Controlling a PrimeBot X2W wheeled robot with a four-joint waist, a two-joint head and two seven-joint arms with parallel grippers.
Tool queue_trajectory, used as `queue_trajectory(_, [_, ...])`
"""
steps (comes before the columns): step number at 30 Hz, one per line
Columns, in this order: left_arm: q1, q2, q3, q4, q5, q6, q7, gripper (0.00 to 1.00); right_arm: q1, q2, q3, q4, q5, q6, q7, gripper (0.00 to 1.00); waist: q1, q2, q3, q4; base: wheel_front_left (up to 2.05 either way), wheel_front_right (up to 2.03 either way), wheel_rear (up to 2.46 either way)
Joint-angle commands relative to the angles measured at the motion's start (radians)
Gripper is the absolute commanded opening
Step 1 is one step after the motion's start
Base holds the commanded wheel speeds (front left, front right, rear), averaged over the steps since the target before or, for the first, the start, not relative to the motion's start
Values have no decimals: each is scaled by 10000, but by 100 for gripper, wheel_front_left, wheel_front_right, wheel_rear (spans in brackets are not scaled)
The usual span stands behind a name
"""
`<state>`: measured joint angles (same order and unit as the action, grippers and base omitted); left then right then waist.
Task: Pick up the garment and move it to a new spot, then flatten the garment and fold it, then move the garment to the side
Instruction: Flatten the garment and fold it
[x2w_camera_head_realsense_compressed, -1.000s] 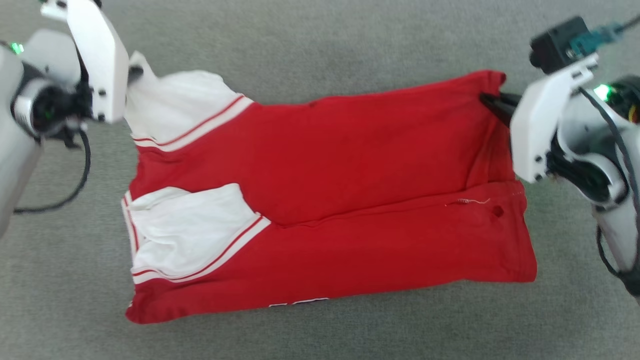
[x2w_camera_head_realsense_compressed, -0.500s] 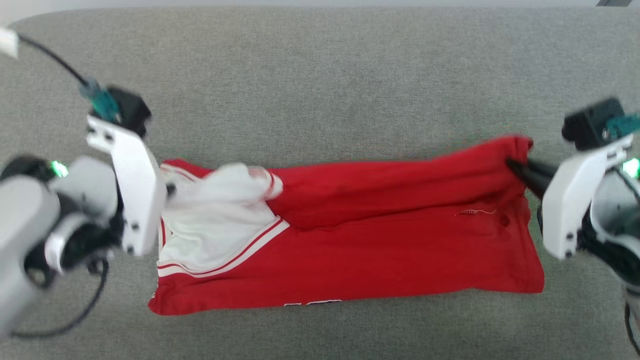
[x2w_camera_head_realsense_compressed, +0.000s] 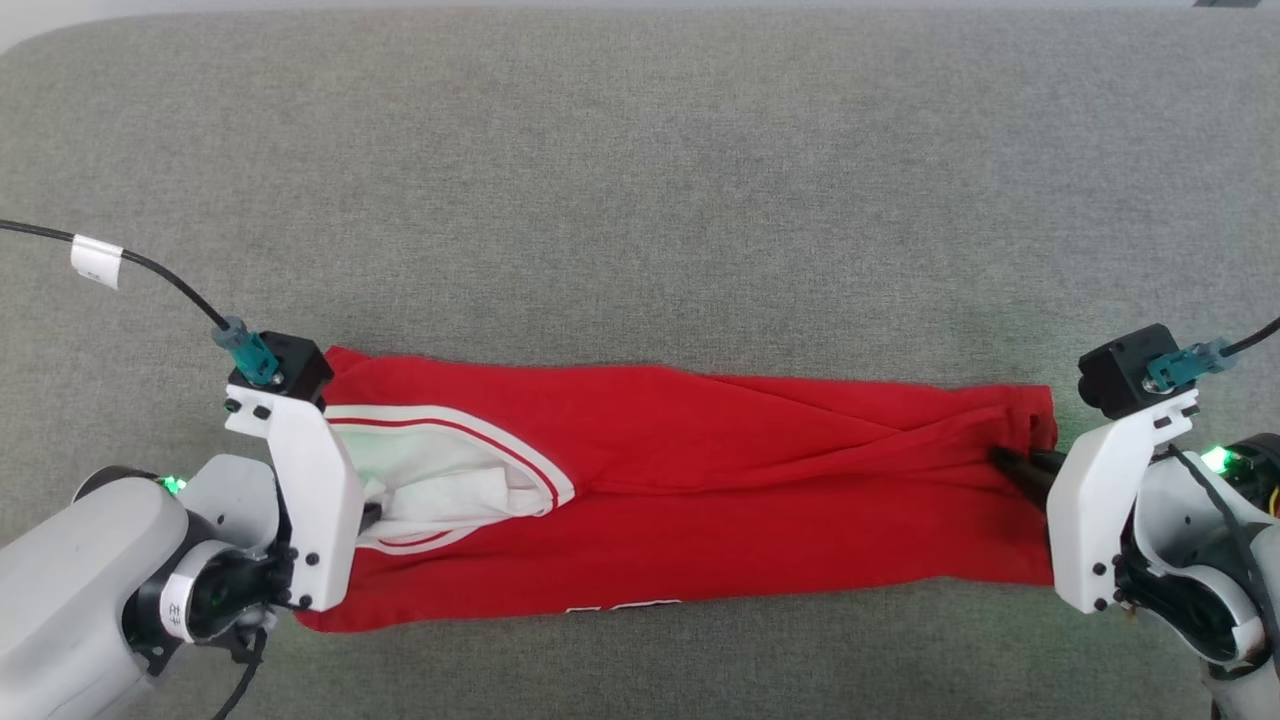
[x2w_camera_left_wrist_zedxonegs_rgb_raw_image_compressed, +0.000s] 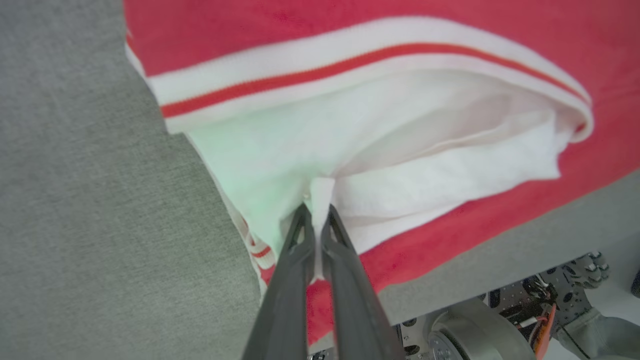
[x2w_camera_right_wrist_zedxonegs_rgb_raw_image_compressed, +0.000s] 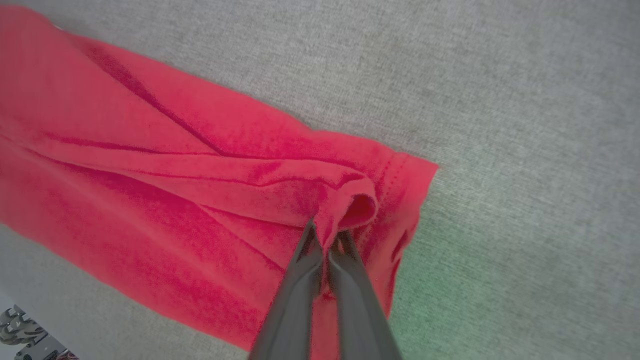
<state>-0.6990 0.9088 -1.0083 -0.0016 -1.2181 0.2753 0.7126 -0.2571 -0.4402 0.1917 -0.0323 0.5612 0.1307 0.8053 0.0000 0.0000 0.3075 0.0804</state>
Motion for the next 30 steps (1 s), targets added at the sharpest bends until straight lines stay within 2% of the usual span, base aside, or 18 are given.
queue_trajectory(1, [80, -129, 62, 266, 78, -109, -269, 18, -95, 62, 64, 76, -100, 1, -157, 100, 0, 0, -16, -10, 0, 0, 0])
queue_trajectory(2, [80, -129, 62, 266, 78, -109, -269, 18, -95, 62, 64, 76, -100, 1, -157, 100, 0, 0, -16, -10, 0, 0, 0])
queue_trajectory(3, [99, -188, 90, 409, 104, -121, -393, 35, -114, 108, 47, 103, -56, 1, -234, 100, 0, 0, -37, -17, 0, 0, 0])
queue_trajectory(5, [106, -226, 161, 555, 140, -188, -597, 44, -97, 103, 7, 81, -35, 1, -311, 100, 0, 0, -91, -32, 0, 0, 0])
queue_trajectory(6, [84, -204, 220, 577, 222, -186, -779, 67, -67, 78, -2, 16, -41, -1, -337, 100, 0, 0, -119, -41, 0, 0, 0])
queue_trajectory(7, [96, -179, 276, 571, 241, -216, -963, 99, -13, 138, -88, -50, 42, 1, -349, 100, 0, 0, -156, -51, 0, 0, 0])
queue_trajectory(13, [496, 42, 814, 147, 638, -479, -2912, 100, 537, 369, -843, -791, 210, 1, -319, 100, 0, 0, -430, -95, 0, 0, 0])
queue_trajectory(18, [931, 191, 1143, -169, 1353, -645, -4937, 100, 912, 706, -1723, -1026, 162, 1, -99, 100, 0, 0, -533, -80, 0, 0, 0])
queue_trajectory(24, [1654, 105, 1602, -205, 1856, -423, -7325, 100, 1062, 936, -2355, -596, 279, 1, 28, 100, 0, 0, -548, 44, 0, 0, 0])
queue_trajectory(30, [2498, -158, 1852, -99, 2216, -92, -9175, 100, 816, 875, -2277, 350, 368, 1, -34, 100, 0, 0, -525, 301, 0, 0, 0])
